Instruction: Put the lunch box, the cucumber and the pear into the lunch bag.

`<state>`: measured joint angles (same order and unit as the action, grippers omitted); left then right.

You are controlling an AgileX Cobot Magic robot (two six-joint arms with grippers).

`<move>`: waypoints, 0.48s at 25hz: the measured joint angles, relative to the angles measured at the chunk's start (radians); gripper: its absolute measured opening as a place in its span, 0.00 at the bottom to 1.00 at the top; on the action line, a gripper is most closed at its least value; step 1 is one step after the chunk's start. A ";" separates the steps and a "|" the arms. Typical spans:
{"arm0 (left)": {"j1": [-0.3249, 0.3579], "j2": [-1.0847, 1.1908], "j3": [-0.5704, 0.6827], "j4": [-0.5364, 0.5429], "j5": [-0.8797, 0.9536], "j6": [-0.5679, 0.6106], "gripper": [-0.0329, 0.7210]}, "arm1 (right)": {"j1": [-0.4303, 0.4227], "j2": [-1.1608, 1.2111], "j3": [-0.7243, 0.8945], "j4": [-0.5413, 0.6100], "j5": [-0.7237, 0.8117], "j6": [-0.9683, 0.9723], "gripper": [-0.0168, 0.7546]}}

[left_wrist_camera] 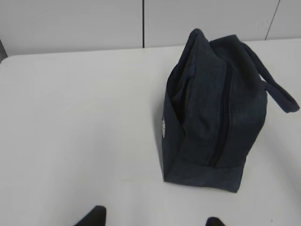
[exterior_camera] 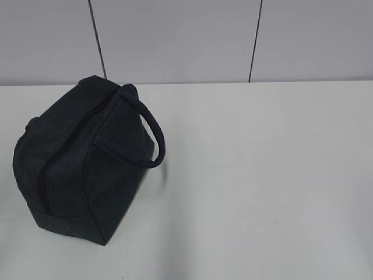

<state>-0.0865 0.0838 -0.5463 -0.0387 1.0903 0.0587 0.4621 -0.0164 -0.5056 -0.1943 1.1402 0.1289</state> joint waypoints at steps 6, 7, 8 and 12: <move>-0.001 -0.094 0.015 0.017 0.024 0.001 0.54 | 0.000 0.000 0.004 -0.002 0.002 -0.004 0.53; -0.001 -0.094 0.015 0.015 0.025 0.001 0.53 | 0.000 0.000 0.006 -0.002 0.002 -0.004 0.53; -0.001 -0.095 0.015 0.013 0.025 0.001 0.52 | 0.000 0.000 0.006 -0.002 0.002 -0.004 0.53; -0.001 -0.097 0.015 0.013 0.025 0.002 0.48 | 0.000 -0.002 0.008 -0.002 0.002 -0.006 0.53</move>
<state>-0.0876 -0.0137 -0.5310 -0.0260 1.1154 0.0609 0.4621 -0.0182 -0.4978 -0.1964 1.1425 0.1226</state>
